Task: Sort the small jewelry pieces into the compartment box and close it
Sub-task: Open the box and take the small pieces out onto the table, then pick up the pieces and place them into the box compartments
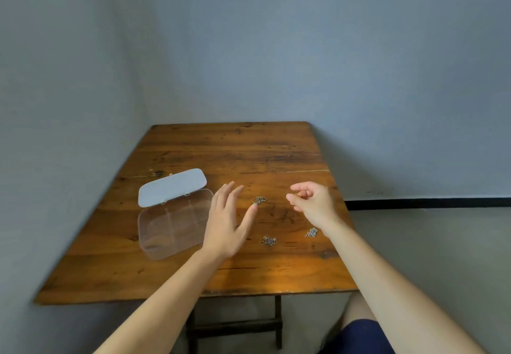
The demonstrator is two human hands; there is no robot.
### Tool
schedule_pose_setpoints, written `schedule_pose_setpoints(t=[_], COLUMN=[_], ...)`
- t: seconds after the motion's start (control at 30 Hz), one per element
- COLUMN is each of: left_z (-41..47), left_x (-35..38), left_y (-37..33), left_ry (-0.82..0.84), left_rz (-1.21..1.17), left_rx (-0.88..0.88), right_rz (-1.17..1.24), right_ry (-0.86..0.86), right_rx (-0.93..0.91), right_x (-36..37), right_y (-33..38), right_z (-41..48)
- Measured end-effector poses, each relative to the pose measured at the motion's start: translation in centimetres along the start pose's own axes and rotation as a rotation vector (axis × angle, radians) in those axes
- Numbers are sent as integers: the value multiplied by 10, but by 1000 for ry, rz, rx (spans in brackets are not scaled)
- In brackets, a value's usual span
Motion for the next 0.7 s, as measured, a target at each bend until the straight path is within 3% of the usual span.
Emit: schedule_pose_setpoints(t=[0.1, 0.23, 0.7], left_z=[-11, -21, -23], left_x=[29, 48, 51], left_y=[2, 18, 15], left_ry=[157, 397, 404], left_rz=[50, 346, 403], left_rx=[-11, -12, -31], right_rz=[-86, -246, -175], right_ry=[-28, -56, -127], right_rx=[6, -38, -134], right_x=[-7, -7, -5], right_y=[-20, -39, -52], right_z=[-5, -19, -42])
Point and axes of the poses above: each hand's wrist, its own z-axis towards the middle knuckle, its own x-axis out of the palm, y = z × x, the point moved 5 cm from there along z, towards the middle knuckle
